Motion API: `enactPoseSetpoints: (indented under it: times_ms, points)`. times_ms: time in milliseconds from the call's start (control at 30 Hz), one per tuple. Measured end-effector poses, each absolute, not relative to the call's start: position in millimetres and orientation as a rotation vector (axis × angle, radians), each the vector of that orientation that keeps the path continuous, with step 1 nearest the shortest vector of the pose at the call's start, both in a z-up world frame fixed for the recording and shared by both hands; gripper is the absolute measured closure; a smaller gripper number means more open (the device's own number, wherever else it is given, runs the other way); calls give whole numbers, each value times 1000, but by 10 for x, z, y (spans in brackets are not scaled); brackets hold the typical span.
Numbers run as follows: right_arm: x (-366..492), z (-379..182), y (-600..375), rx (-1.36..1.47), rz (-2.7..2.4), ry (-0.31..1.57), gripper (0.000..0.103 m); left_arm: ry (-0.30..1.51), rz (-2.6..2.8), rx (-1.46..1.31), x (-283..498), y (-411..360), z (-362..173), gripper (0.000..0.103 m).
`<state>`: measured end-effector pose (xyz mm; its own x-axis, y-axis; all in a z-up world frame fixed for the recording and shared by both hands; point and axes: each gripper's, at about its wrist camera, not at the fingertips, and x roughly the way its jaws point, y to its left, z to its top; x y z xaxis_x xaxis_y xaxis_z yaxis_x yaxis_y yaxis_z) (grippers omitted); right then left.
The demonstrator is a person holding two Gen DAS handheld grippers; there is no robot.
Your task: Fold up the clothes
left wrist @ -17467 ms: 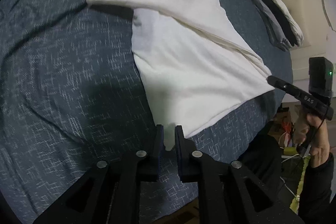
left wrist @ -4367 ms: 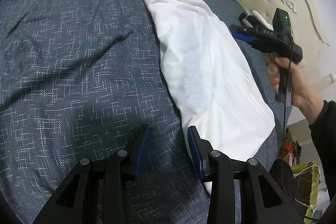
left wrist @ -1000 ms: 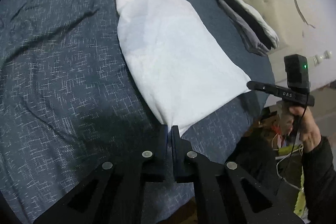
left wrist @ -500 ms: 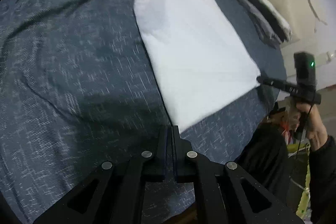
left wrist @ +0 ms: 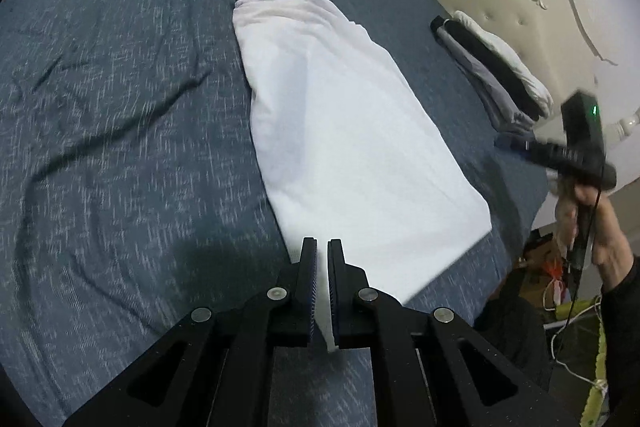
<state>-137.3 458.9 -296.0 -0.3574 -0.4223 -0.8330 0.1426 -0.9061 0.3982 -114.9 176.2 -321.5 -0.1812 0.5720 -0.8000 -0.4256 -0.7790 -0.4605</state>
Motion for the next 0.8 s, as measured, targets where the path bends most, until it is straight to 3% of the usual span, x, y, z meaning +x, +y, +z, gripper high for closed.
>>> enactPoseSetpoints:
  times_ms: [433,533,800]
  points:
    - [-2481,-2929,3861,1405,-2347,-131,74,-197,2079,-1432,-1462,1762,-3510,97]
    - [-2629,-3017,3723,1415,-2340,-77,74,-210,2084,-1437,-1518,1723,-3575,93]
    - [-2942,-3139,3625,1415,-2361,-74,74,-225,2074,-1428,-1605,1692,-3638,89]
